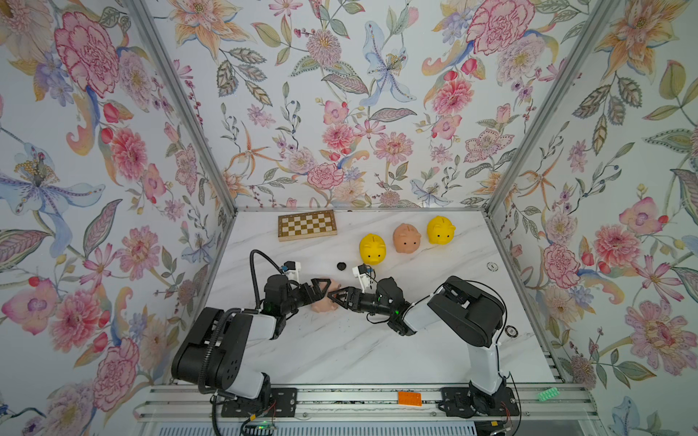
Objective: Open piggy banks
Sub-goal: Pick up the piggy bank from the center of the board.
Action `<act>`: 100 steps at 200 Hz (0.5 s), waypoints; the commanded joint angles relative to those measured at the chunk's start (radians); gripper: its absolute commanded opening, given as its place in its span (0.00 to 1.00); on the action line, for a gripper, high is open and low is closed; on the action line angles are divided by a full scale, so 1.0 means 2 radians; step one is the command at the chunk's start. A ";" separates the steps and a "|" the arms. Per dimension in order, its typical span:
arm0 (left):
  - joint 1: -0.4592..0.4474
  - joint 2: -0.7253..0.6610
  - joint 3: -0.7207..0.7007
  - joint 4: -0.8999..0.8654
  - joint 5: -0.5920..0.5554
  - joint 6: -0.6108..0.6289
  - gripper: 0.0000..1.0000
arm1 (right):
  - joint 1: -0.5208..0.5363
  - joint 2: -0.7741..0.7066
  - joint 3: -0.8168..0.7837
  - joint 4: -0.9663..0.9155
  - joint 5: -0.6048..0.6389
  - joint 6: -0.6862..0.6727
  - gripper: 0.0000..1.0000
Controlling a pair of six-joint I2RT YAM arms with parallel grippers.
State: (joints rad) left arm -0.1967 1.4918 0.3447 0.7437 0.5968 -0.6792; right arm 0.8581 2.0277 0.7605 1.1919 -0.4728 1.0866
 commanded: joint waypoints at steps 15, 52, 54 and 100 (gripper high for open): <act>0.015 -0.022 0.002 -0.100 0.008 -0.002 0.99 | 0.001 0.020 -0.001 0.047 -0.008 0.009 0.87; 0.021 -0.046 0.006 -0.123 0.016 0.001 0.99 | 0.003 0.026 0.010 0.054 -0.022 0.007 0.87; 0.022 -0.047 0.006 -0.123 0.016 0.001 0.99 | 0.003 0.026 0.010 0.055 -0.022 0.006 0.87; 0.034 -0.076 0.003 -0.134 0.024 -0.005 0.99 | 0.006 0.026 0.021 0.053 -0.032 0.000 0.77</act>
State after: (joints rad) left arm -0.1467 1.3731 0.3538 0.5415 0.6254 -0.6827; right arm 0.8600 2.0708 0.7761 1.2648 -0.5091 1.0973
